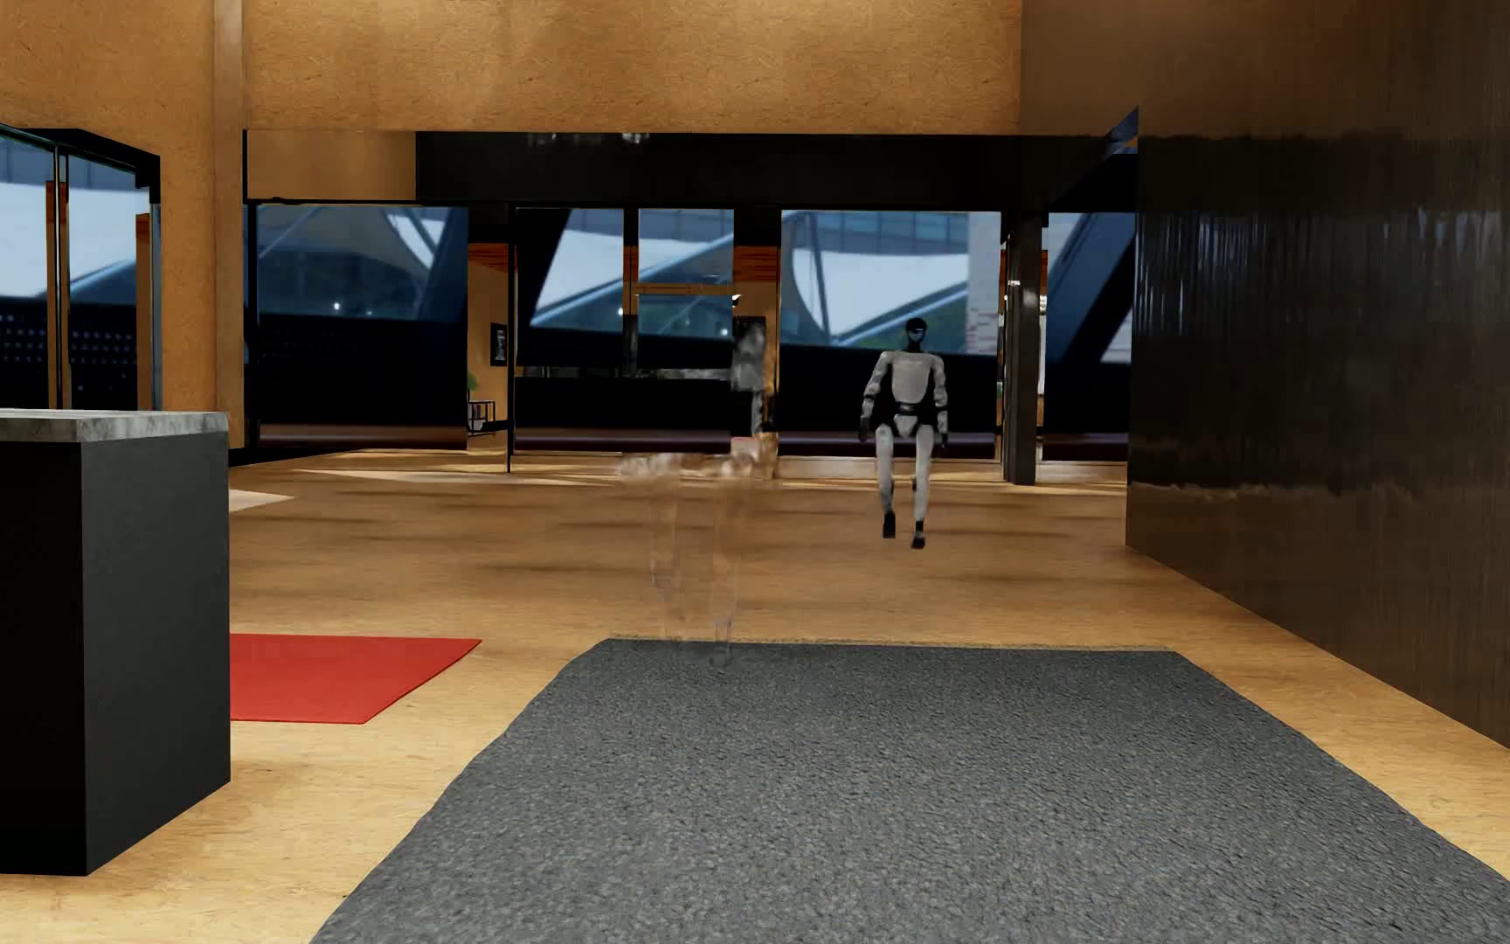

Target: Go forward

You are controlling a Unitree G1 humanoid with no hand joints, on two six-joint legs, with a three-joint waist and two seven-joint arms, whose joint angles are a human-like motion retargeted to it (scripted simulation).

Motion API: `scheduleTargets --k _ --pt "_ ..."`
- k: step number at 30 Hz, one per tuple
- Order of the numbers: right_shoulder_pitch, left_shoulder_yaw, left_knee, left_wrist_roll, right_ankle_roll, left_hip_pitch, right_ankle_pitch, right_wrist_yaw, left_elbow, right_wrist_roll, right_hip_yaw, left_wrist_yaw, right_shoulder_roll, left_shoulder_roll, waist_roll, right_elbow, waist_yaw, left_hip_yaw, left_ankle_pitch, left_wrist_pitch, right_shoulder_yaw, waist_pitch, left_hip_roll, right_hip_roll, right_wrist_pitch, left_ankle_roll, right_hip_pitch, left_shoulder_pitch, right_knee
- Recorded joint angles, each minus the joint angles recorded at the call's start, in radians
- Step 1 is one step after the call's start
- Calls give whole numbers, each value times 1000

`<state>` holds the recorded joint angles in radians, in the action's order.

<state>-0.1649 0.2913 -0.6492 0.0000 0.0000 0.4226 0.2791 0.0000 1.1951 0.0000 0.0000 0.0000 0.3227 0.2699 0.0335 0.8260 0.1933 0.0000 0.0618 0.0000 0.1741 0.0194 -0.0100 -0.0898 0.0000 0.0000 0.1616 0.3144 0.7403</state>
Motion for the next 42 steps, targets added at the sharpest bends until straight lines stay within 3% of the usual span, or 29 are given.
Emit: scheduleTargets --k 1,2,4,6,9,10,12,13,14,15,16,17,18,20,21,24,26,27,28,29,30,32,34,35,37,39,42 --pt "-15 -4 -4 0 0 -32 105 0 -10 0 0 0 -6 1 -10 16 -20 0 -43 0 34 -3 18 -14 0 0 -113 -12 175" --pt "-26 5 0 0 0 -81 109 0 -31 0 0 0 -2 3 -20 33 -56 0 -81 0 76 5 37 -20 0 0 -214 -26 335" --pt "-65 11 50 0 0 -230 -1 0 -87 0 0 0 -10 14 -41 57 -139 0 -122 0 121 20 53 -14 0 0 -380 -60 502" --pt "-106 3 92 0 0 -361 39 0 -148 0 0 0 -14 31 -68 76 -239 0 -159 0 163 32 35 -10 0 0 -517 -112 409" --pt "-158 -30 145 0 0 -529 236 0 -265 0 0 0 -12 63 -89 77 -344 0 -229 0 213 36 4 -1 0 0 -605 -181 -47" --pt "-173 -43 155 0 0 -586 191 0 -299 0 0 0 -12 72 -86 82 -361 0 -274 0 229 34 10 4 0 0 -610 -196 -191" --pt "-184 -74 136 0 0 -646 -312 0 -332 0 0 0 -21 82 -93 113 -405 0 -302 0 258 27 -8 -10 0 0 -575 -233 -419" --pt "-191 -81 115 0 0 -671 -369 0 -339 0 0 0 -26 84 -96 133 -416 0 -278 0 271 27 -20 -21 0 0 -588 -242 -303" --pt "-194 -89 61 0 0 -675 -174 0 -334 0 0 0 -31 84 -102 150 -411 0 -211 0 285 22 -30 -48 0 0 -616 -243 -292" --pt "-200 -95 -1 0 0 -670 -39 0 -320 0 0 0 -37 76 -115 174 -403 0 -77 0 288 14 -44 -75 0 0 -629 -230 -255" --pt "-204 -96 -135 0 0 -637 10 0 -291 0 0 0 -38 65 -125 194 -378 0 126 0 288 8 -63 -101 0 0 -614 -203 -204" --pt "-200 -75 -303 0 0 -542 -27 0 -269 0 0 0 -31 57 -141 191 -371 0 290 0 275 2 -88 -120 0 0 -576 -184 -182" --pt "-189 -35 -474 0 0 -427 -66 0 -244 0 0 0 -25 54 -151 185 -343 0 303 0 269 2 -104 -147 0 0 -542 -178 -169" --pt "-166 11 -697 0 0 -256 -178 0 -204 0 0 0 -15 46 -139 142 -282 0 -48 0 222 21 -94 -157 0 0 -380 -158 -199" --pt "-144 26 -722 0 0 -175 -242 0 -177 0 0 0 -7 42 -131 131 -239 0 -111 0 208 27 -87 -153 0 0 -297 -146 -221" --pt "-87 40 -457 0 0 -16 -442 0 -151 0 0 0 30 37 -96 54 -91 0 -98 0 171 30 -76 -97 0 0 -67 -89 -305" --pt "-38 7 -76 0 0 24 -553 0 -183 0 0 0 53 36 -84 -3 -30 0 2 0 145 17 -85 -70 0 0 24 -46 -324" --pt "-11 15 62 0 0 23 -585 0 -169 0 0 0 62 36 -82 -19 -4 0 -9 0 128 -1 -93 -63 0 0 49 -33 -323" --pt "17 19 456 0 0 1 -597 0 -158 0 0 0 66 34 -76 -30 15 0 116 0 105 -11 -93 -40 0 0 79 -20 -319" --pt "38 20 210 0 0 33 -564 0 -139 0 0 0 63 33 -70 -30 24 0 40 0 80 -17 -92 -30 0 0 91 -14 -311" --pt "51 44 131 0 0 52 -499 0 -105 0 0 0 59 29 -61 -24 28 0 39 0 67 -14 -78 -8 0 0 122 -7 -295" --pt "24 99 -9 0 0 55 -198 0 -28 0 0 0 33 21 -35 -3 27 0 63 0 48 -15 -52 7 0 0 117 -13 -133" --pt "-1 82 -76 0 0 3 99 0 -51 0 0 0 26 16 -38 9 20 0 -57 0 102 -24 -17 34 0 0 -47 -11 165" --pt "-9 91 -81 0 0 -47 192 0 -72 0 0 0 34 12 -44 6 -2 0 -118 0 148 -12 12 41 0 0 -166 -21 345" --pt "-28 92 -42 0 0 -190 33 0 -118 0 0 0 16 21 -59 26 -69 0 -174 0 169 12 33 36 0 0 -325 -57 546" --pt "-63 76 38 0 0 -334 -62 0 -146 0 0 0 -3 37 -83 45 -181 0 -192 0 185 25 25 18 0 0 -465 -117 486" --pt "-141 -1 113 0 0 -501 152 0 -259 0 0 0 4 66 -101 -13 -312 0 -264 0 216 43 6 14 0 0 -592 -186 70"
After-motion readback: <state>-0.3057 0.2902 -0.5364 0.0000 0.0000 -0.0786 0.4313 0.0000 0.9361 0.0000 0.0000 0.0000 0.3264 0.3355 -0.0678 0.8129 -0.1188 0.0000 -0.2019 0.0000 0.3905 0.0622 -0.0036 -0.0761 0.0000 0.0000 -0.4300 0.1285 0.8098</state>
